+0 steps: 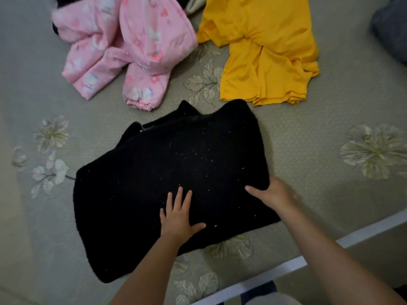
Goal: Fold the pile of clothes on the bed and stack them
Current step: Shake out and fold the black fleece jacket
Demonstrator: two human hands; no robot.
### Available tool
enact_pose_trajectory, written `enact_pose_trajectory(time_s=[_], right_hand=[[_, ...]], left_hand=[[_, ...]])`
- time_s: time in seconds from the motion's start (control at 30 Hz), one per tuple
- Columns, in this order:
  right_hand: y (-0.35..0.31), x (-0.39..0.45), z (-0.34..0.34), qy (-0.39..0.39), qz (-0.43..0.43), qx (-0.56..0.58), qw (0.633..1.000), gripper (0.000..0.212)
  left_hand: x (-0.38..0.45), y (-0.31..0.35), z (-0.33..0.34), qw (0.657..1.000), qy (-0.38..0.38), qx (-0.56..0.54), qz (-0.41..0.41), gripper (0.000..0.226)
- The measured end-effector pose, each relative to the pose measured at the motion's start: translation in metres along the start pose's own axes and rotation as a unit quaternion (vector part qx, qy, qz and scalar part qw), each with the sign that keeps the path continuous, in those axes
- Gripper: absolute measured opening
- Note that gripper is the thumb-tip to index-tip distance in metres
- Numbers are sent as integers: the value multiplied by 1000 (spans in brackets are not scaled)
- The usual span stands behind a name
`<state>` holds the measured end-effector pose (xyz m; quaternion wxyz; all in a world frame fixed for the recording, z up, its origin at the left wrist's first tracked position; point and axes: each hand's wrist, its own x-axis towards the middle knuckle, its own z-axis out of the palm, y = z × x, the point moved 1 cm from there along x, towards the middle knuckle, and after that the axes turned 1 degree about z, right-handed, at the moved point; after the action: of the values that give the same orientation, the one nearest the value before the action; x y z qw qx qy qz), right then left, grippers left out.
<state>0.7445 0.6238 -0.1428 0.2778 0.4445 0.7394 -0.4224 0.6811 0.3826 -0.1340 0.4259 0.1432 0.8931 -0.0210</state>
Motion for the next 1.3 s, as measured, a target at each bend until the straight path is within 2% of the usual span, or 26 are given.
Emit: enact_pose_trajectory(time_s=[0.07,0.1,0.17,0.23,0.3,0.37,0.4,0.47,0.5,0.63,0.73,0.83,0.93,1.13,1.3], right_hand=[[0,-1,0,-5,-7,46,999,59],[-3,-3,-1,11,-8,31,999,59],[-10,-15,0,119,-28,-117,986,64],[-22,-38,9,211,-106,-235,943,74],[-32,-66,31,225,-227,-283,904,76],[-32,-90,60,198,-353,-364,839,72],[-27,-101,78,148,-393,-431,799,72],[-9,-103,102,28,-400,-521,753,71],[-2,-102,114,4,-387,-548,741,71],[7,-91,138,45,-357,-595,718,75],[1,-85,144,123,-388,-597,691,83],[-6,-84,147,200,-419,-567,680,76],[-14,-82,152,226,-420,-557,679,71],[-34,-87,142,226,-485,-490,688,65],[-42,-110,134,203,-494,-449,716,65]], left_hand=[[0,-1,-5,1000,10,-24,13,89],[-1,-2,-9,998,27,-48,24,83],[-8,-9,-15,992,91,-70,55,74],[-20,-23,-13,983,157,-39,92,75],[-36,-41,-1,982,158,19,106,83],[-52,-61,18,987,115,84,73,91],[-61,-74,30,988,95,107,49,92],[-70,-89,47,988,72,138,19,86],[-75,-99,55,986,70,149,9,81],[-73,-125,75,980,97,172,29,71],[-60,-133,83,976,119,175,54,72],[-48,-137,86,974,140,164,66,74],[-39,-142,85,970,159,163,88,75],[-40,-151,69,968,173,128,130,65],[-59,-148,57,973,179,93,114,72]])
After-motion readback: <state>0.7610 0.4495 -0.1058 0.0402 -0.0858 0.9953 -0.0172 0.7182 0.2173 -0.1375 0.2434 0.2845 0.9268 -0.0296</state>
